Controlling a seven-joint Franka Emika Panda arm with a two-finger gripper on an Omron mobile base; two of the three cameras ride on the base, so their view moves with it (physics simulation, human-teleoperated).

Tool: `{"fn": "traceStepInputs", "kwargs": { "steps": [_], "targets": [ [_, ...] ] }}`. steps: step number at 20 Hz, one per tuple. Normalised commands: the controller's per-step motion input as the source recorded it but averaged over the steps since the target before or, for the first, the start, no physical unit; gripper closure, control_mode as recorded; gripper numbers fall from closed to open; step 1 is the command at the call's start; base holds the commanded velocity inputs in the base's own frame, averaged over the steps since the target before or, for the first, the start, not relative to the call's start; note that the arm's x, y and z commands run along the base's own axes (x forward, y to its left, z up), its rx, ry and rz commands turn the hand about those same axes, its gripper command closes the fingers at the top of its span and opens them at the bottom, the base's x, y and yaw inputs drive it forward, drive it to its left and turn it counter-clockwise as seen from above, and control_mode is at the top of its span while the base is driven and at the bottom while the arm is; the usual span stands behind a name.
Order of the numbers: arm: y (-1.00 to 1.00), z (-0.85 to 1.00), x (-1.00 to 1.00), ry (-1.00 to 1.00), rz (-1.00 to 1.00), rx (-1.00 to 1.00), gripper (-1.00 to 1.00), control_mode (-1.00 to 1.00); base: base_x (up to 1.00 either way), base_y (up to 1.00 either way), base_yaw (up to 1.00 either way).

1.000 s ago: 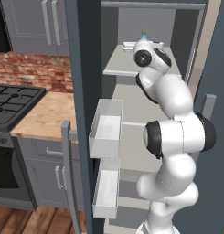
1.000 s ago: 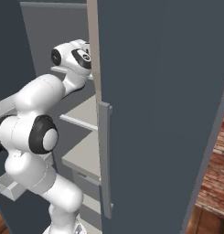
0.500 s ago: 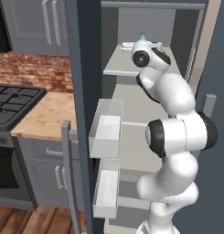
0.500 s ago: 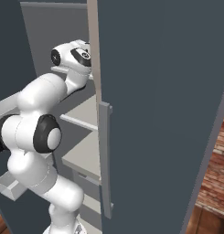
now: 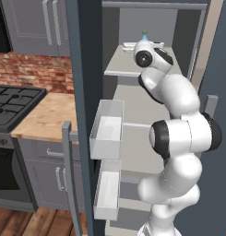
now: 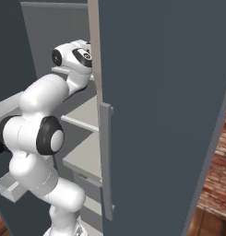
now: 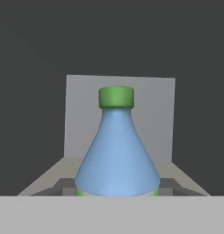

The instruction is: Take the bottled waters from the counter and place them in the freezer to freeze. Close the freezer door after placing the bottles.

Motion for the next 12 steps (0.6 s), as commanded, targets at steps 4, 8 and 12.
{"fn": "traceStepInputs", "kwargs": {
  "steps": [4,8,12],
  "targets": [
    [-0.13,-0.20,0.02,-0.08,0.00,0.00,1.00,-1.00,0.00,0.00,0.00],
    [-0.03,-0.11,0.15,-0.17,0.00,0.00,1.00,-1.00,0.00,0.00,0.00],
    [-0.01,-0.12,0.08,-0.14,0.00,0.00,1.00,-1.00,0.00,0.00,0.00]
  ]
}}
